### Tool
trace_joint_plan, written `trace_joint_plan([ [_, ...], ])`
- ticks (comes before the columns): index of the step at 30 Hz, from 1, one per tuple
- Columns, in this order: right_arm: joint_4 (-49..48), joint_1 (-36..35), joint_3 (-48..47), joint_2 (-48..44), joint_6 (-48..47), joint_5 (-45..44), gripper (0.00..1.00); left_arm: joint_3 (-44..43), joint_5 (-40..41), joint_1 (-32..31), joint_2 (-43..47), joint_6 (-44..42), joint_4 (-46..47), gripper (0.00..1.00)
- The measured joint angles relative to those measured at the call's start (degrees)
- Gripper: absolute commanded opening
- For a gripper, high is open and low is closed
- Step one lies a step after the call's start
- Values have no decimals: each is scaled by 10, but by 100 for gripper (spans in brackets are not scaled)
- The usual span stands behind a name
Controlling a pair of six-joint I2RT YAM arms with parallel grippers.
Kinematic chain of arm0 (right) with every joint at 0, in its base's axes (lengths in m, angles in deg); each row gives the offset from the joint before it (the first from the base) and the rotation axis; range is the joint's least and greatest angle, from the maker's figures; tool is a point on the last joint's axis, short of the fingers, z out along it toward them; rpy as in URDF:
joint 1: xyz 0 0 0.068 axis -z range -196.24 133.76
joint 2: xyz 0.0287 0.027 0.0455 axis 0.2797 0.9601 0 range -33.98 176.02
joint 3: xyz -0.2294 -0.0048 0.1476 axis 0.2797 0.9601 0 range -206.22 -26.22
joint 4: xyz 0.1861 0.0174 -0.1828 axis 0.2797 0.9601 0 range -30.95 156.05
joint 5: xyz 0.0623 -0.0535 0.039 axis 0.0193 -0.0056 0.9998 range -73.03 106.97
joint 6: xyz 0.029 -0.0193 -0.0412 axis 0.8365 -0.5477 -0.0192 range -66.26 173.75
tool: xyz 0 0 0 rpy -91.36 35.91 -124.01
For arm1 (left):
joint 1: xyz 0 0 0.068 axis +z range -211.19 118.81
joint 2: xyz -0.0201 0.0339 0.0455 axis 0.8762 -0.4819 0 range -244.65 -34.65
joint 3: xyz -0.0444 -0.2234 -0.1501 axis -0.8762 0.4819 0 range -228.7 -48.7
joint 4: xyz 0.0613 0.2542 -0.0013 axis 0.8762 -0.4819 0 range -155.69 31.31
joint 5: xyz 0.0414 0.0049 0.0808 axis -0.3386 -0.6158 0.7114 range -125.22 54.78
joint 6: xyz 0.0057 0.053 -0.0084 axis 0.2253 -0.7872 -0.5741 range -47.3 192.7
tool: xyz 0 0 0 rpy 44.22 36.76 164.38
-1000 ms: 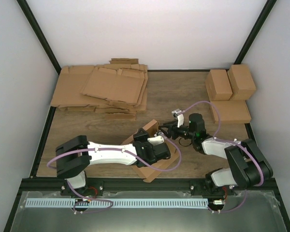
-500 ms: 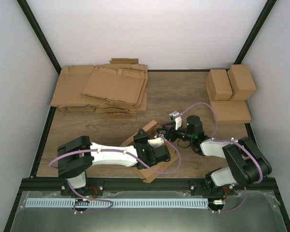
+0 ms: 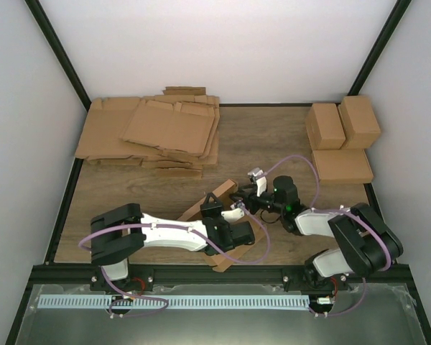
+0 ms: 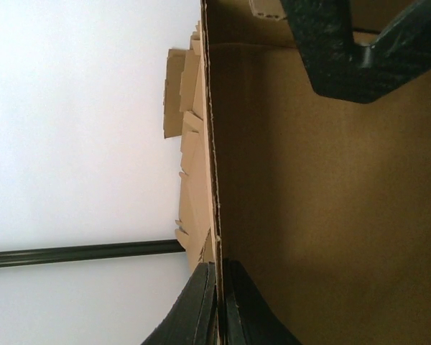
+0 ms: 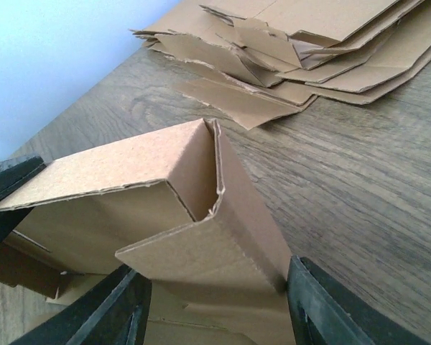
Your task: Fold the paper box
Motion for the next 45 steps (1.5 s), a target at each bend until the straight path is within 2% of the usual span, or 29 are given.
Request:
trace_joint_plan([
  [8,-24,-9,0,17,-4,-39,43,4,3,-1,0,-2,6,4],
  [18,-49,-16,-2,33,-13,-60,38,9,-7,-1,11,-6,10,4],
  [23,-55,-16,-5,40,-14,-61,44,9,-8,-1,12,-10,10,4],
  [26,-53,-17,-5,40,-12,-63,38,10,-8,-1,12,-11,10,4],
  [28,-53,-19,-5,40,-11,-69,37,10,-8,-1,12,-12,11,4],
  [30,-54,-19,-5,40,-12,-72,43,10,-8,-1,13,-13,12,4],
  [32,-53,-19,-5,39,-8,-71,58,10,-8,-1,13,-13,13,4],
  [34,-51,-20,3,31,0,-70,67,12,-10,-1,13,-14,15,4],
  [40,-51,-24,73,-68,28,-82,70,13,-20,-2,18,-15,22,4],
  [45,-59,-24,125,-136,57,-103,67,13,-22,-2,19,-17,25,4],
])
